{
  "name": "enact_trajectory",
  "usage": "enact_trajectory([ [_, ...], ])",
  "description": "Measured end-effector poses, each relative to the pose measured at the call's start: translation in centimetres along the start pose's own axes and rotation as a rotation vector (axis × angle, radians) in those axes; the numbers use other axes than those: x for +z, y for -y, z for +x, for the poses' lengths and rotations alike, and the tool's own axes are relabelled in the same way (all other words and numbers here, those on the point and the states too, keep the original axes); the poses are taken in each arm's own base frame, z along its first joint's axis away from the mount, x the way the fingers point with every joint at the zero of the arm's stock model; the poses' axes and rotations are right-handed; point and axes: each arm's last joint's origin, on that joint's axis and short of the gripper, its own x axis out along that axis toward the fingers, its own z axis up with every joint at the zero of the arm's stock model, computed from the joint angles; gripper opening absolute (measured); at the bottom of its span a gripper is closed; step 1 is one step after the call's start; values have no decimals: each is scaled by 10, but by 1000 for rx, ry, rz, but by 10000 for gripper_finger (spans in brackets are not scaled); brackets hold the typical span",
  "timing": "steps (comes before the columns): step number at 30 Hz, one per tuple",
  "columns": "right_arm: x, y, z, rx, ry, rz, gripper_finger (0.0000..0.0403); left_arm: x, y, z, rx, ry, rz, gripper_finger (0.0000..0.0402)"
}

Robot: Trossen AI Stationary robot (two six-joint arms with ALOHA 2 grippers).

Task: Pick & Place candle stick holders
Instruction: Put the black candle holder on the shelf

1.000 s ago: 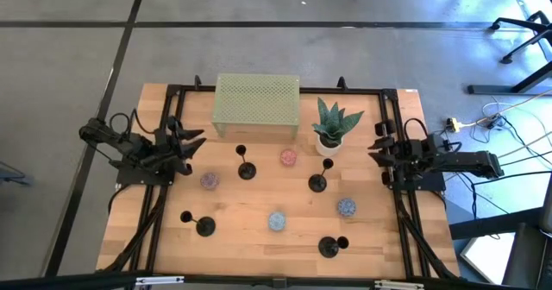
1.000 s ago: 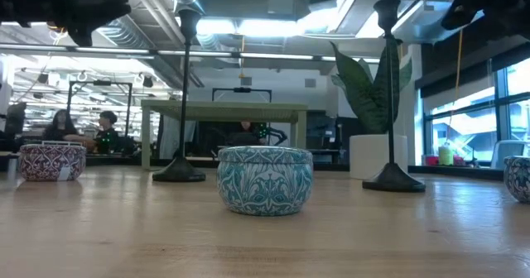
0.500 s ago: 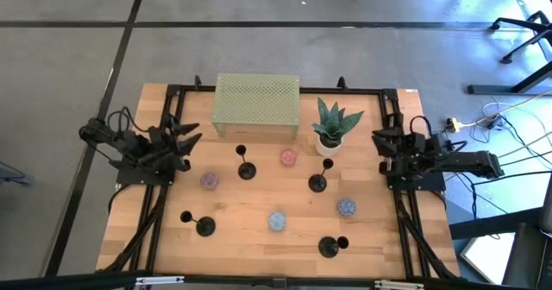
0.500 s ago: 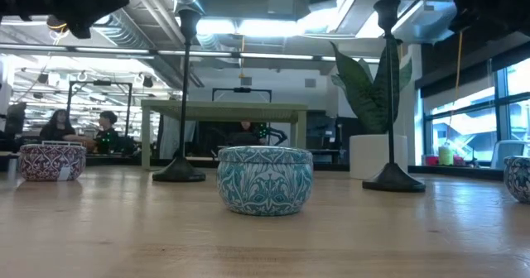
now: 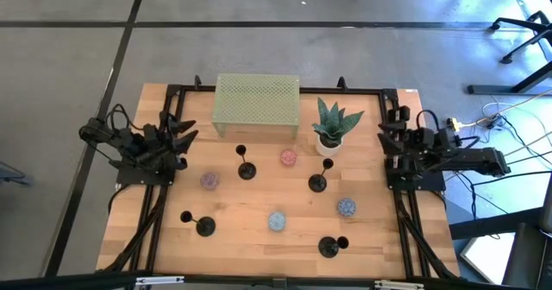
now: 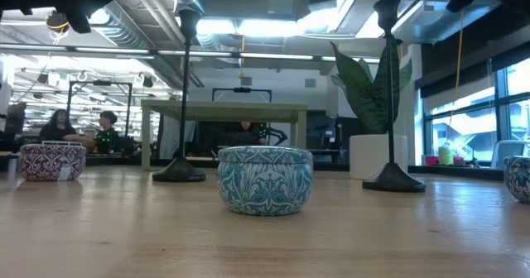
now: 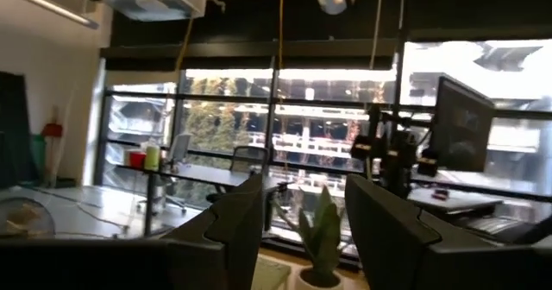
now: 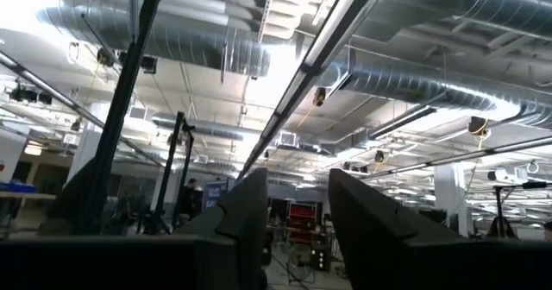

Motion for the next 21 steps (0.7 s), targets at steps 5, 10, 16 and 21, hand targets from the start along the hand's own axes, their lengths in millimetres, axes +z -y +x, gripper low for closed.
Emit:
enact_trajectory([
  [5,3,-2,9,71,-60,53,150,0,-1,0,31,-12,75,139],
  [10,-7,-4,11,103,-143,36,151,0,-1,0,34,-13,78,129],
  [16,-12,-4,11,82,-198,72,151,-2,-3,0,123,-49,93,127],
  [21,-14,-4,11,79,-221,118,151,-2,-4,0,133,-56,106,127],
])
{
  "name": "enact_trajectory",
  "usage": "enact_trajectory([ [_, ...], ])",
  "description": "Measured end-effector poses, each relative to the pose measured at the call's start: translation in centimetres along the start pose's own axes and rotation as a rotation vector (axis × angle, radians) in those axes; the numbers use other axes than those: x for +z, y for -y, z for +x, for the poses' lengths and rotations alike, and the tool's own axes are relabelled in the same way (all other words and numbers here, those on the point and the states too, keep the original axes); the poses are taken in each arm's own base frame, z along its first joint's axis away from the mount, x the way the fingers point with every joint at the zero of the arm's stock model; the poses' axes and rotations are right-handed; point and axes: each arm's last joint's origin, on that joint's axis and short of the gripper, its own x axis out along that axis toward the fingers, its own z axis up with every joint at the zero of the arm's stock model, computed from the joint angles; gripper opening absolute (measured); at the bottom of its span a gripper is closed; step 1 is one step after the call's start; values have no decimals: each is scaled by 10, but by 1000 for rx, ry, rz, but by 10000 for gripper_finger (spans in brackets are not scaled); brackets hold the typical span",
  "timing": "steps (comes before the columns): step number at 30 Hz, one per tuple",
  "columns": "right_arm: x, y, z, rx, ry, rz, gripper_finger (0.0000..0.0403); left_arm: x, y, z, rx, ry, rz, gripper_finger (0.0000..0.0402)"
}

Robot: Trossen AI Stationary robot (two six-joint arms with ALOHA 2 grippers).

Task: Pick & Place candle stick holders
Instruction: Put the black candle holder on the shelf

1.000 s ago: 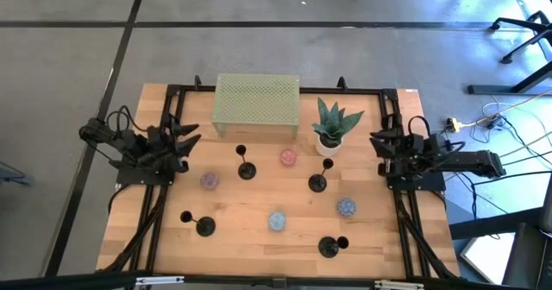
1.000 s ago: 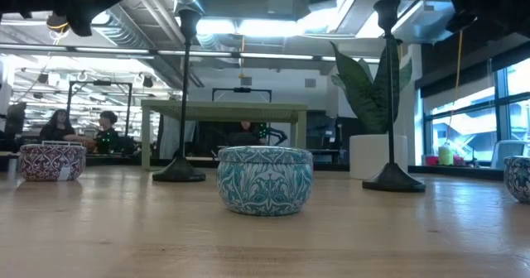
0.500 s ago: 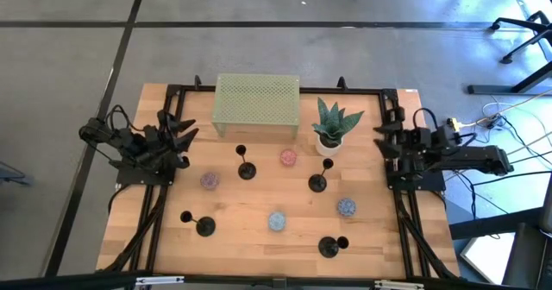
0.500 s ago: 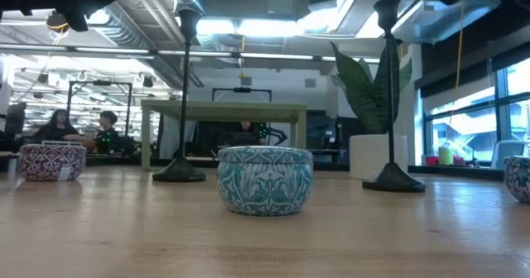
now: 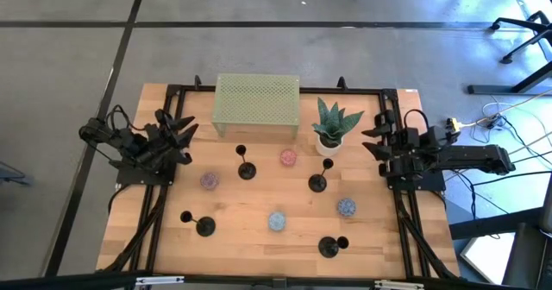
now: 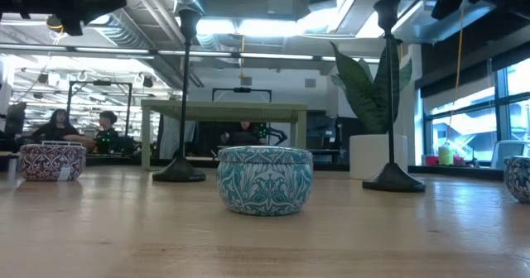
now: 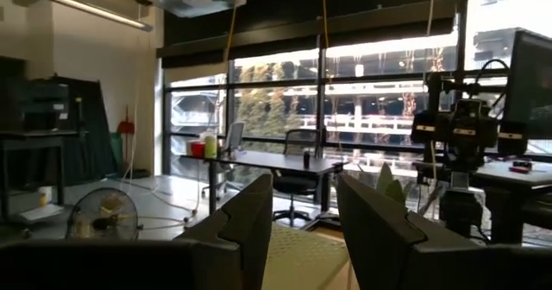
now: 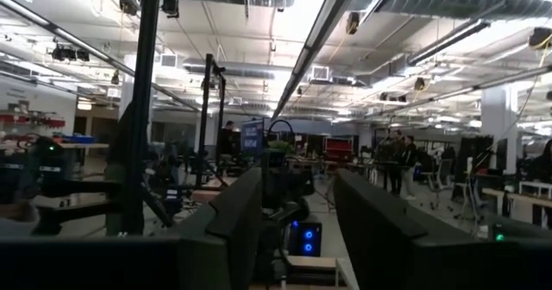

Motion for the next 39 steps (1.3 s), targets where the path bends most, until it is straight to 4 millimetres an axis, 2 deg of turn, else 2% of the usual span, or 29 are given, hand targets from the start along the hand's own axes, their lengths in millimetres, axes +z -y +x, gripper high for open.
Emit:
enact_trajectory([
  [4,1,0,0,-3,6,2,151,1,3,0,-95,35,-48,127],
  [9,2,0,0,-3,20,5,151,3,11,-1,-330,109,-70,127],
  [11,2,0,0,-3,19,5,151,3,13,-1,-362,117,-68,128],
  [14,1,0,1,6,11,5,151,1,14,0,-340,98,-41,135],
  [17,-2,-3,6,91,7,-2,152,-1,16,2,-323,77,-25,152],
  [21,1,-5,16,184,48,1,163,7,17,5,-317,66,-44,177],
  [24,4,-5,29,198,-10,8,179,15,21,10,-326,37,-60,190],
  [30,-9,-5,53,203,-219,43,202,17,35,20,-325,-74,-46,198],
  [39,-12,-5,69,205,-271,46,204,15,48,35,-242,-164,-73,198],
])
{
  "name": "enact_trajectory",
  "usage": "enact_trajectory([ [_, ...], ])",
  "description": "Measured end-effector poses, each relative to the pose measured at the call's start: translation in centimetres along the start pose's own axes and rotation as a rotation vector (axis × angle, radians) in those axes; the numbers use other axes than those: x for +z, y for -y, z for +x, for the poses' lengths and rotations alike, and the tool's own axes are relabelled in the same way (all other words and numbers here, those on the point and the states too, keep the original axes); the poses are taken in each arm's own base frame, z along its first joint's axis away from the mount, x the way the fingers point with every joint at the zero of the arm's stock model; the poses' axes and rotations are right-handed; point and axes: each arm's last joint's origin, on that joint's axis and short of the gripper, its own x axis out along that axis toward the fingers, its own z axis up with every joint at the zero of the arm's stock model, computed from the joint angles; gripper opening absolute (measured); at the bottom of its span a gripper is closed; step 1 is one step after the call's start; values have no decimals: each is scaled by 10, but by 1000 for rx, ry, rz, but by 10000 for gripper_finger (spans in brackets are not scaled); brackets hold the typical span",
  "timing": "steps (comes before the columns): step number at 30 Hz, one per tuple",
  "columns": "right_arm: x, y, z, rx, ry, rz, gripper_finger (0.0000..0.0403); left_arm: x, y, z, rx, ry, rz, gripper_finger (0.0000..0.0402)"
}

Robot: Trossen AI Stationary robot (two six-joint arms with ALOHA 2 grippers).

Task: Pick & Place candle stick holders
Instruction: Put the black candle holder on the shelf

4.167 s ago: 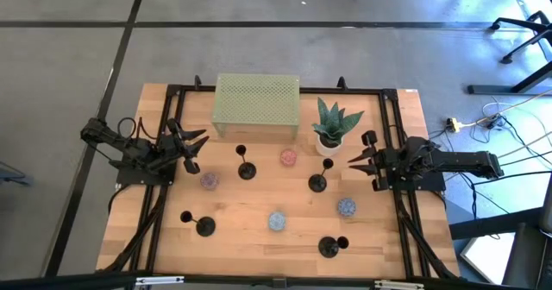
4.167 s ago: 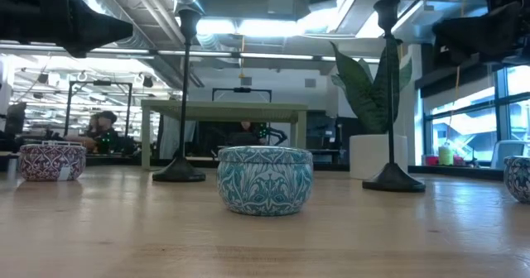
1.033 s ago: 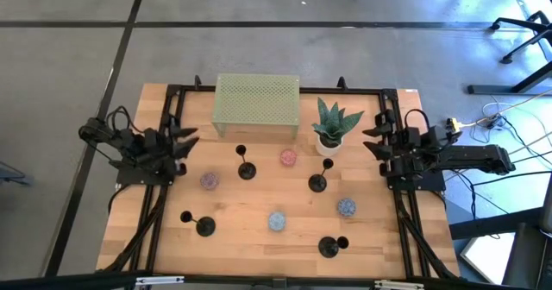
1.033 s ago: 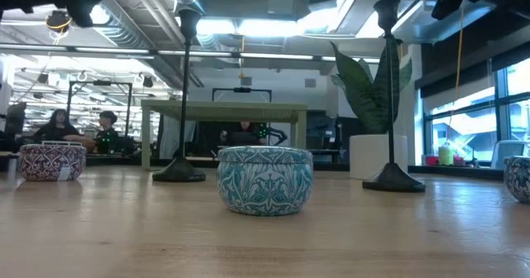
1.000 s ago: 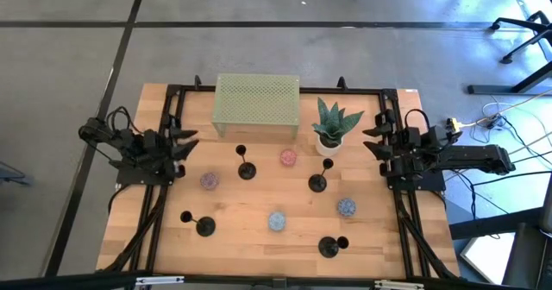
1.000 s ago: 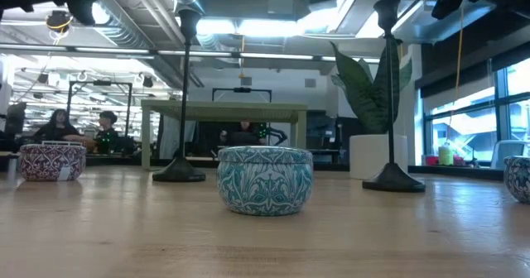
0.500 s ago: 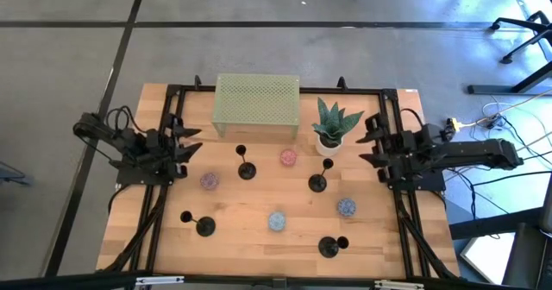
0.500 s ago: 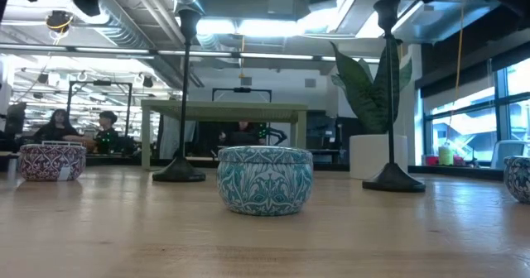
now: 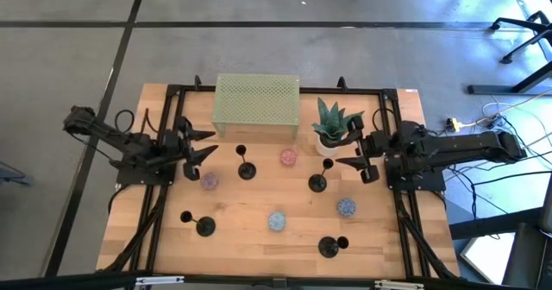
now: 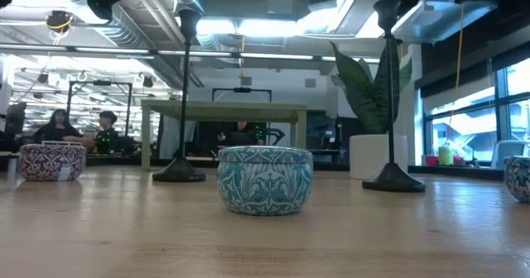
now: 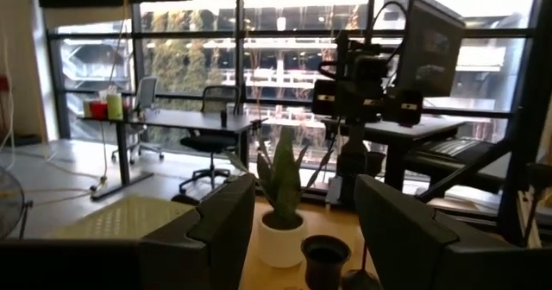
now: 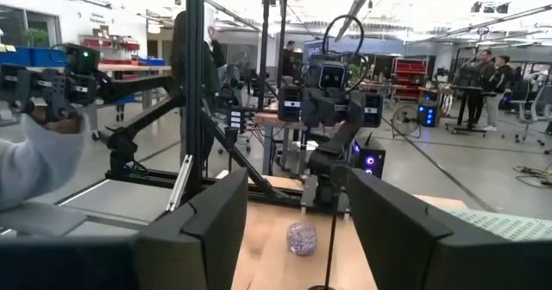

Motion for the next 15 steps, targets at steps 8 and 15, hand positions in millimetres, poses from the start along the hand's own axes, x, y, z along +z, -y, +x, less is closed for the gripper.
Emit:
enact_trajectory([
  [8,1,0,0,0,1,-21,204,-10,2,20,-12,-76,-60,198],
  [15,1,0,0,0,3,-71,204,-25,2,33,-12,-164,7,198],
])
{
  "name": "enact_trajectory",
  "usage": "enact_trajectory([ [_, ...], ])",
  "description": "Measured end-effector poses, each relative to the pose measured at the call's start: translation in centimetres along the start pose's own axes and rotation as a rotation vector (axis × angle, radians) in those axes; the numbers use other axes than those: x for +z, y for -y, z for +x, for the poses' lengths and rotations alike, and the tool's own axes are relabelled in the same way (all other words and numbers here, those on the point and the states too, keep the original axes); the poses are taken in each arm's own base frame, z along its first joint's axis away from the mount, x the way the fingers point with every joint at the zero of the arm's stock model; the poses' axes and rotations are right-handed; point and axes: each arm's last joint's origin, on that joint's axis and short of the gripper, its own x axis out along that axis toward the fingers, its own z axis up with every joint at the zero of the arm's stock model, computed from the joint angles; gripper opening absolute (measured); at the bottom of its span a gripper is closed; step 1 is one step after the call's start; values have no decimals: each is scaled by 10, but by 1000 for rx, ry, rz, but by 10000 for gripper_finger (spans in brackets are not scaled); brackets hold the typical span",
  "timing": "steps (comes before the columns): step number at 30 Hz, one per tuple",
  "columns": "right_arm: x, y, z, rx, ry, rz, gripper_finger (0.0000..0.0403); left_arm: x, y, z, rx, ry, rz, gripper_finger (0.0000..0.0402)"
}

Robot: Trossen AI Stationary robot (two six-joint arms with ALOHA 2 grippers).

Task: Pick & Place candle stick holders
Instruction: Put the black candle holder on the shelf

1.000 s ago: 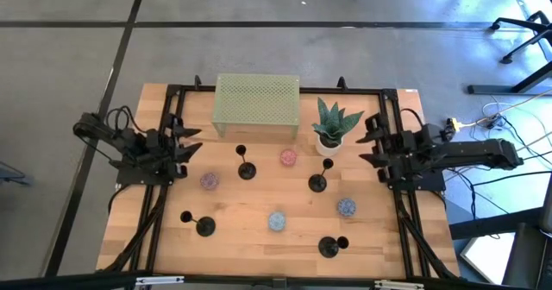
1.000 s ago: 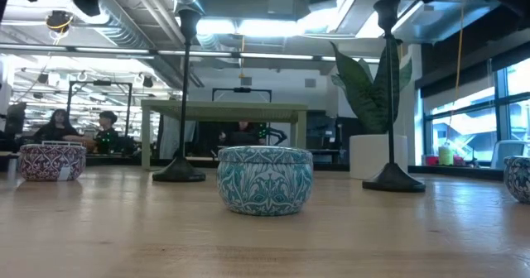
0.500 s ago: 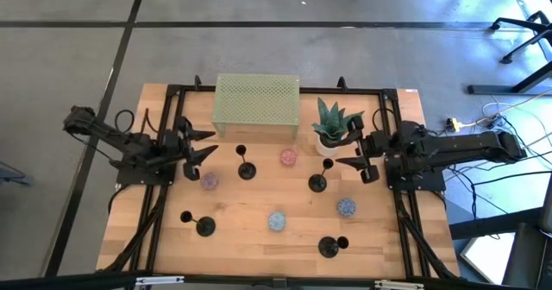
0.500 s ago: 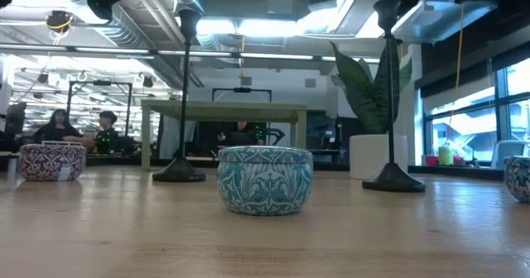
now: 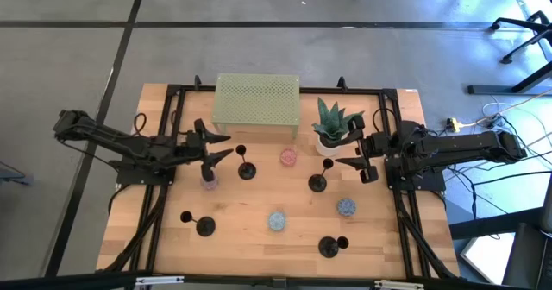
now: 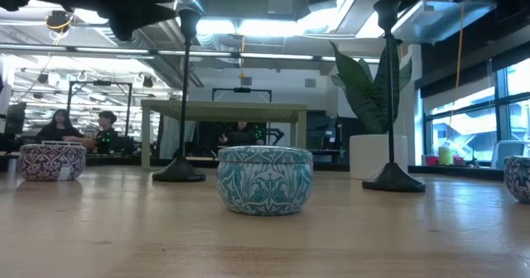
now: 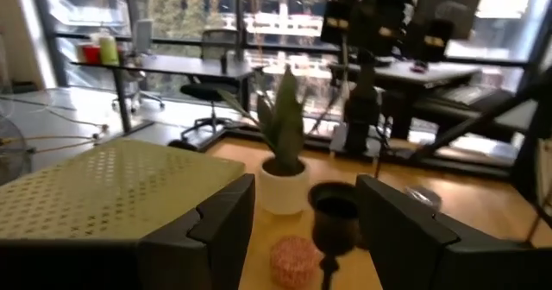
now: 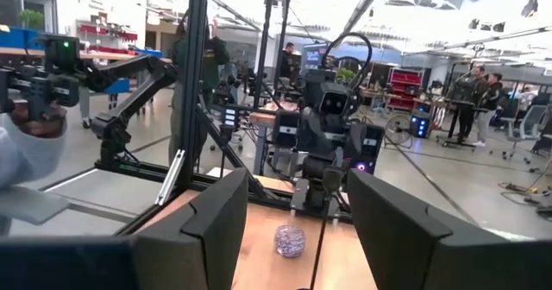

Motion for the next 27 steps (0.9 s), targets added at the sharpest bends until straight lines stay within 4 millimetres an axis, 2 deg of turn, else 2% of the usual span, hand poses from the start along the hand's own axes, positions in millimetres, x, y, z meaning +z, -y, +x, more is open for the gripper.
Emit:
enact_trajectory([
  [8,-1,0,0,1,-15,0,204,-12,4,7,-81,-79,38,198],
  [27,-3,0,0,5,-29,7,204,-38,2,34,-8,-196,11,198],
])
